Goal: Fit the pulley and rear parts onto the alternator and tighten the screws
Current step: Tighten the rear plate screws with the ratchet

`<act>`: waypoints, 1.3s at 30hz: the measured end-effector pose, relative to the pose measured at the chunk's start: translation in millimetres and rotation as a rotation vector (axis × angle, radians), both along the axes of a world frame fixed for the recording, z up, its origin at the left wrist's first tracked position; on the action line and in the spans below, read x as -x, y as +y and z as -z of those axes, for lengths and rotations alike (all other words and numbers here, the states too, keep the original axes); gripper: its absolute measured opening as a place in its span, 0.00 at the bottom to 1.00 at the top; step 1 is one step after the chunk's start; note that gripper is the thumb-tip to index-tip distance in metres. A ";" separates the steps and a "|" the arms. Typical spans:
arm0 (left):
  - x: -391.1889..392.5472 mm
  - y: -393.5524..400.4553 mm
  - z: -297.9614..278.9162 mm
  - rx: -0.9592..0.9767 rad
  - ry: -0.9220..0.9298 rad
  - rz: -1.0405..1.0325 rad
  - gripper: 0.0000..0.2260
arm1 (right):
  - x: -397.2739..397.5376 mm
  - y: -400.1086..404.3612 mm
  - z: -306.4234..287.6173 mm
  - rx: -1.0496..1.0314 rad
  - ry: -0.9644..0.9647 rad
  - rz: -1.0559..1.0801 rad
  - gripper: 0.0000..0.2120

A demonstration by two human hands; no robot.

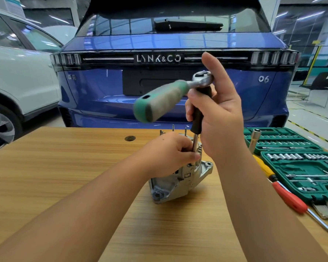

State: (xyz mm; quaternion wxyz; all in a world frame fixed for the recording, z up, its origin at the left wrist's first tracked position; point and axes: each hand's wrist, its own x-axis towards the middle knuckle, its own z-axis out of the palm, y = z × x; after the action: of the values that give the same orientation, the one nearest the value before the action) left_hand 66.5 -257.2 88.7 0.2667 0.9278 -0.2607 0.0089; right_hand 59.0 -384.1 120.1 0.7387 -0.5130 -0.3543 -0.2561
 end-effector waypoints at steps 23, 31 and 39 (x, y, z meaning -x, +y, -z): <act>-0.6 -0.8 0.1 -0.007 -0.003 0.000 0.11 | -1.7 -2.9 -0.2 -0.053 -0.009 0.004 0.24; 2.2 -2.7 -0.9 0.004 0.009 -0.021 0.11 | 6.2 -2.6 -6.8 -0.104 0.164 -0.071 0.17; 4.9 -1.6 -2.5 -0.023 0.026 -0.004 0.09 | 12.7 -0.2 -9.3 -0.092 0.275 0.127 0.08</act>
State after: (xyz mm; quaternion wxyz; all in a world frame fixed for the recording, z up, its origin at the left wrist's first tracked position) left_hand 61.6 -258.8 91.2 0.2592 0.9314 -0.2555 -0.0058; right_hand 46.3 -384.3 129.4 0.7853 -0.5304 -0.2044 -0.2455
